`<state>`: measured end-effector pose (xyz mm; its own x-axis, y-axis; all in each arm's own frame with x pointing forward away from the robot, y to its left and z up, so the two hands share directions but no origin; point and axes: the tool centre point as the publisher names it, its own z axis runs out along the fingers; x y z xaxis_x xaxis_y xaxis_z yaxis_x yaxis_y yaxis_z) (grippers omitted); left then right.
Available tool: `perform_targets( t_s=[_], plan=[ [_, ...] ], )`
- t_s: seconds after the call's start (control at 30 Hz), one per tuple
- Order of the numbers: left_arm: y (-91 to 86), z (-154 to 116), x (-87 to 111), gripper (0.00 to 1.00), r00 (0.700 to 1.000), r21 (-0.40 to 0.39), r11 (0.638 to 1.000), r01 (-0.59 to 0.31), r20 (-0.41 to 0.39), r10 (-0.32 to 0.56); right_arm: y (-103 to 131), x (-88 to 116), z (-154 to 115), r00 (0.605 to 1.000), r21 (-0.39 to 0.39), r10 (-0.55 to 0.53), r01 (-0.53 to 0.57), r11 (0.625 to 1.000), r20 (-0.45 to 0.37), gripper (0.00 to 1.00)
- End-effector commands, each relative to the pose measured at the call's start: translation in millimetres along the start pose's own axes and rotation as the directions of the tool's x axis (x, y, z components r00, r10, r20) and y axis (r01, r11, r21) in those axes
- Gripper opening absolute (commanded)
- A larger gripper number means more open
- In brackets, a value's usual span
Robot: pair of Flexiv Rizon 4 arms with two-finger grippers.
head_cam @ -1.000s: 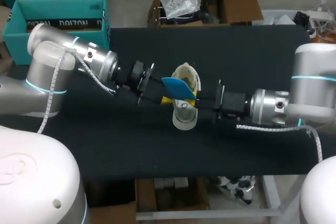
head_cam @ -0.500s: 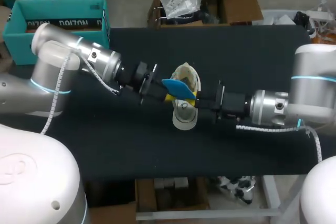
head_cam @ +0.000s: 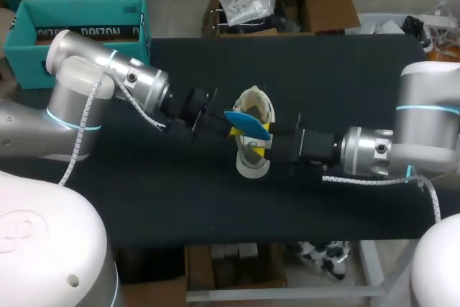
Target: Open the shoe tongue, take the insole out of the shoe, put the insole back into the shoe, and pack the shoe into the shoebox
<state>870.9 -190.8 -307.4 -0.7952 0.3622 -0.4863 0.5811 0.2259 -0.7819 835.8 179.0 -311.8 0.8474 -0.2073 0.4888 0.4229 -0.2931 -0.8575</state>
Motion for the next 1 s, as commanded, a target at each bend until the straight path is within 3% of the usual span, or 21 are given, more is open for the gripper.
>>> perform_targets(
  t_s=[0.03, 0.37, 0.5, 1.0],
  plan=[
    [-4.2, -0.7, -2.8, 0.00, 0.998, -0.017, 0.998, -0.052, -0.029, 0.052, -17.8, -3.5, -6.5, 1.000, -0.075, 0.002, -0.003, 0.997, -0.007, 0.90],
    [-4.6, 4.1, -14.0, 0.00, 0.977, -0.076, 0.983, -0.169, -0.145, 0.157, -18.0, -4.4, -8.9, 0.999, -0.115, 0.012, -0.018, 0.993, -0.050, 0.68],
    [-0.2, 6.3, -14.9, 0.00, 0.972, -0.078, 0.982, -0.173, -0.175, 0.157, -12.4, -3.5, -7.4, 0.997, -0.131, 0.032, -0.041, 0.991, -0.070, 0.49],
    [11.1, -2.4, -10.1, 0.00, 0.962, -0.065, 0.984, -0.165, -0.230, 0.145, 1.2, 1.8, -1.5, 0.993, -0.146, 0.056, -0.072, 0.987, -0.107, 0.38]
  ],
)
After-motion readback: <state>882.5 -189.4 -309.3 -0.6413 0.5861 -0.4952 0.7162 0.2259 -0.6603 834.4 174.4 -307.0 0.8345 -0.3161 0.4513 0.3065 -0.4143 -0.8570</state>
